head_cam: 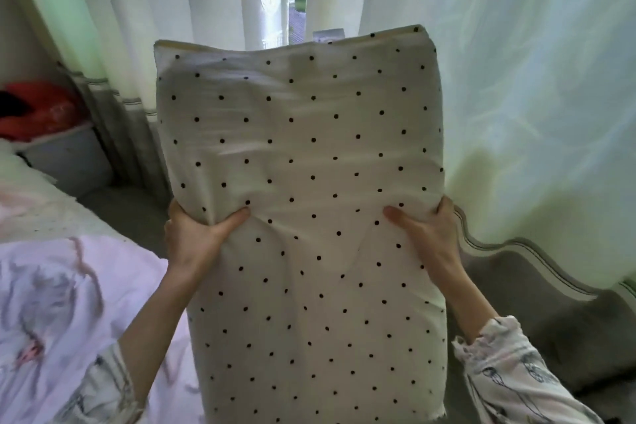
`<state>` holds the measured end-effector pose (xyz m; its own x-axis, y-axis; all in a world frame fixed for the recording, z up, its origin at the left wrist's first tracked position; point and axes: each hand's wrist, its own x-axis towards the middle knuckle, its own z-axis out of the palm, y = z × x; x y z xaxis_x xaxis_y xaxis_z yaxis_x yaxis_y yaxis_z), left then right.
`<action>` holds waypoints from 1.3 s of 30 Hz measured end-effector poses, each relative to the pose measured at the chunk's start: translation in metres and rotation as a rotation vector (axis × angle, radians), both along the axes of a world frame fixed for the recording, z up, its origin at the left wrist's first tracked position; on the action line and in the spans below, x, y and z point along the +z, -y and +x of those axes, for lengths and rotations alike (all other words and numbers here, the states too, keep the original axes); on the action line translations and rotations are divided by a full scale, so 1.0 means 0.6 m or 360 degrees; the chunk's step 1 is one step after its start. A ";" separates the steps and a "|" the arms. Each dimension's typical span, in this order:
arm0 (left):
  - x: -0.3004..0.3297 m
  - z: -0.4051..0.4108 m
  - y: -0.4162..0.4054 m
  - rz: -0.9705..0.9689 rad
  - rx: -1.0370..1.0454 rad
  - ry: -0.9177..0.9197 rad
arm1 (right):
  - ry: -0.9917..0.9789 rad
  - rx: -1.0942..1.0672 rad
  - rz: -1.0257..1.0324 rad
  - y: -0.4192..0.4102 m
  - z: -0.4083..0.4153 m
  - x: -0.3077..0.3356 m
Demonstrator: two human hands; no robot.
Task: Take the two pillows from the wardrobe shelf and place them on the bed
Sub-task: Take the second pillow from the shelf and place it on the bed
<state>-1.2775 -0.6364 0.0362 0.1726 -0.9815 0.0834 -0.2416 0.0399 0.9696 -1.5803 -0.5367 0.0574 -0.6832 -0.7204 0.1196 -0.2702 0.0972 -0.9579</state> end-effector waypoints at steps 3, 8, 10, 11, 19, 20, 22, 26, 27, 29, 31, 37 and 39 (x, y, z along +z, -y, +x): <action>-0.001 -0.015 0.079 0.0022 0.0120 -0.0064 | -0.0018 0.0137 0.0022 0.117 -0.023 0.006; 0.001 -0.033 0.190 0.0031 0.0317 -0.0138 | -0.0077 0.0358 0.0069 0.294 -0.053 0.016; 0.004 -0.036 0.219 0.0031 0.0431 -0.0133 | -0.0092 0.0444 0.0065 0.360 -0.059 0.018; 0.004 -0.036 0.234 0.0029 0.0485 -0.0125 | -0.0097 0.0484 0.0057 0.393 -0.059 0.018; 0.008 -0.008 0.338 -0.0006 0.0976 -0.0032 | 0.0003 0.0987 0.0028 0.649 -0.012 0.001; 0.007 -0.007 0.350 -0.0025 0.1038 -0.0023 | 0.0035 0.1063 0.0026 0.679 -0.004 -0.002; 0.002 -0.007 0.370 -0.0060 0.1178 -0.0008 | 0.0100 0.1231 0.0022 0.734 0.010 -0.009; 0.003 -0.019 0.400 -0.0038 0.1441 0.0054 | 0.0116 0.1530 0.0039 0.833 0.032 -0.011; 0.005 -0.019 0.408 -0.0032 0.1498 0.0061 | 0.0116 0.1582 0.0036 0.858 0.041 -0.007; 0.009 -0.016 0.425 -0.0019 0.1627 0.0074 | 0.0100 0.1684 0.0030 0.904 0.063 0.001; 0.016 -0.006 0.443 -0.0011 0.1759 0.0100 | 0.0099 0.1778 0.0011 0.948 0.095 0.010; 0.017 0.062 0.510 -0.0008 0.1977 0.0137 | 0.0137 0.1981 0.0066 1.072 0.215 0.005; 0.013 0.095 0.539 0.0004 0.2027 0.0164 | 0.0159 0.2018 0.0099 1.107 0.260 -0.004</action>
